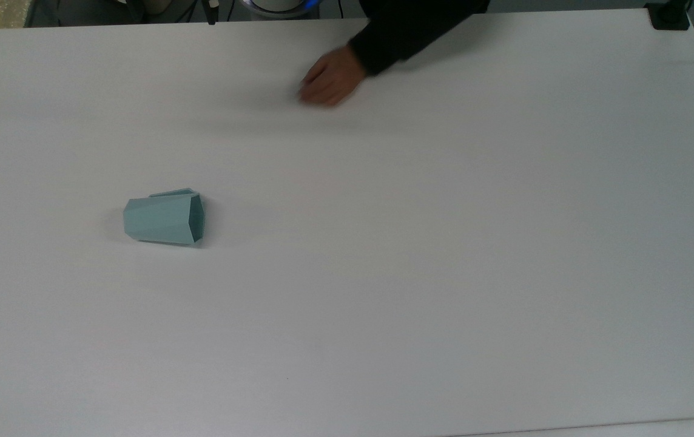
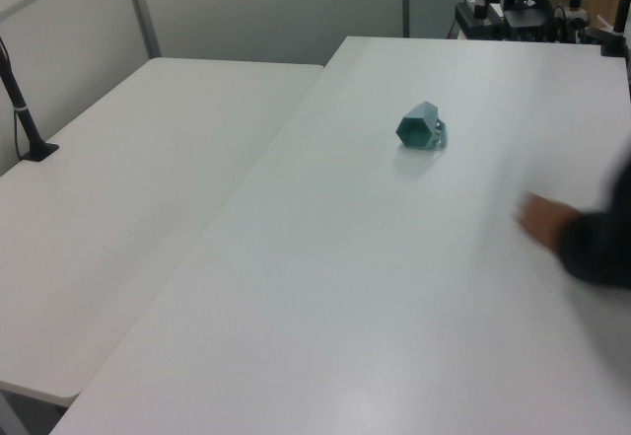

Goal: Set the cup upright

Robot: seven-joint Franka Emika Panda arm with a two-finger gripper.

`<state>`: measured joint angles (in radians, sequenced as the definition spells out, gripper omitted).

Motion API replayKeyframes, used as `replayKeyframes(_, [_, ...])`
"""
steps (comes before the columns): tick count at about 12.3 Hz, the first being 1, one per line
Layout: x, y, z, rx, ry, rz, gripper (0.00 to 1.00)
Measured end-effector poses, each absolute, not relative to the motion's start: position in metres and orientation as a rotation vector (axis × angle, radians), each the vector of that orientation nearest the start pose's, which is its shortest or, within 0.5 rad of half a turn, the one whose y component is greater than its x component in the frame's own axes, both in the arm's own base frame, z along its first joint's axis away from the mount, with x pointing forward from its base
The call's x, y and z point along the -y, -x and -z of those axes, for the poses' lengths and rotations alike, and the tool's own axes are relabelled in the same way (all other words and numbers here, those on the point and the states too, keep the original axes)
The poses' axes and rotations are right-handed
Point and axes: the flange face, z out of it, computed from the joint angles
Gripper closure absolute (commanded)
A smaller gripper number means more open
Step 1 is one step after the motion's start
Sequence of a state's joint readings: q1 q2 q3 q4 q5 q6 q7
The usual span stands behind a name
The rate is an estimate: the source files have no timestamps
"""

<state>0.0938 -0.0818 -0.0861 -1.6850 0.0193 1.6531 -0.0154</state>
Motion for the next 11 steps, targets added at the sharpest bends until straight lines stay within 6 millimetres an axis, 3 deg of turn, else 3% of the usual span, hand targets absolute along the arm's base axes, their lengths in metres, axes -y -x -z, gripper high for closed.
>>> replayKeyframes(11, [-0.0023,-0.5314,-0.6174,0.137,3.114,0.006,0.00])
